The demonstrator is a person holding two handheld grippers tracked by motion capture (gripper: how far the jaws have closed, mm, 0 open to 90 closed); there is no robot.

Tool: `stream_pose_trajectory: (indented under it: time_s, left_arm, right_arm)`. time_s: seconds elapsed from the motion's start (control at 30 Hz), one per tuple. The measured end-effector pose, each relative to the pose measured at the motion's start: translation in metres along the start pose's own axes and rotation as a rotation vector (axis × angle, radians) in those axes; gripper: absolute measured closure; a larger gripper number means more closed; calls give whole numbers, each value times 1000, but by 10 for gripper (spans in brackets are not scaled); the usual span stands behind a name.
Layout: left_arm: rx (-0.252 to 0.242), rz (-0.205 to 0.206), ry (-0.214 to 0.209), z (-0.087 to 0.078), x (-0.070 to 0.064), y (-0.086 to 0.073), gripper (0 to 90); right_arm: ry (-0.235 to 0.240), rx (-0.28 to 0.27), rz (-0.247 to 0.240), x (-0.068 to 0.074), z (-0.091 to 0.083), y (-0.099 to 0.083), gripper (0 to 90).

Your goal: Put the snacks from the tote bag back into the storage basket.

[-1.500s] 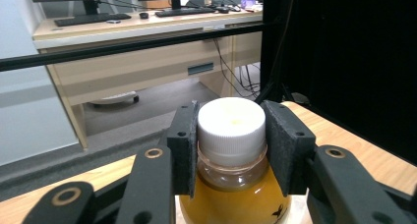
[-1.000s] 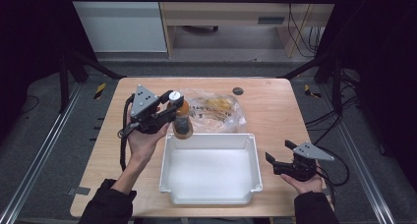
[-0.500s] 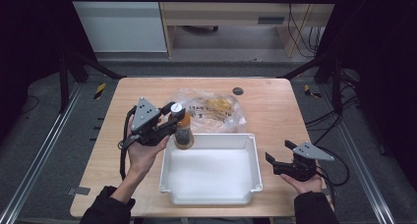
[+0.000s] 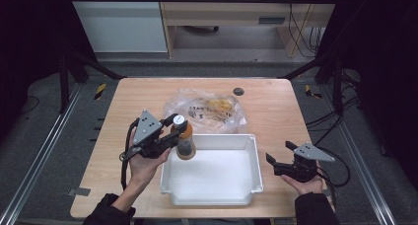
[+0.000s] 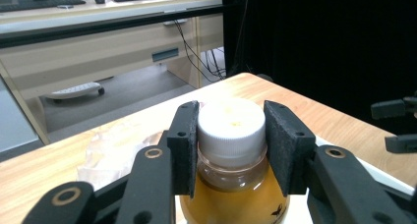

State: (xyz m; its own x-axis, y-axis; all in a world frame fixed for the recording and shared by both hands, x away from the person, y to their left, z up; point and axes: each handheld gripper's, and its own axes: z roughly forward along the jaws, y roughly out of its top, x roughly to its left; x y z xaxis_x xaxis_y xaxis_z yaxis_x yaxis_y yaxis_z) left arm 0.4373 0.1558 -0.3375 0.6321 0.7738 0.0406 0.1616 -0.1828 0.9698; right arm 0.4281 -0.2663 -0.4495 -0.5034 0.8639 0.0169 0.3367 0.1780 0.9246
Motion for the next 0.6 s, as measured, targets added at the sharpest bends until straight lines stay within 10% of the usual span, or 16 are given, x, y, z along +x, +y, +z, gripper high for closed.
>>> stream_pose_trajectory:
  time_s: [0.6]
  left_arm:
    - [60, -15, -8, 9, -3, -27, 586]
  right_arm:
    - [0, 3, -12, 0, 0, -1, 132]
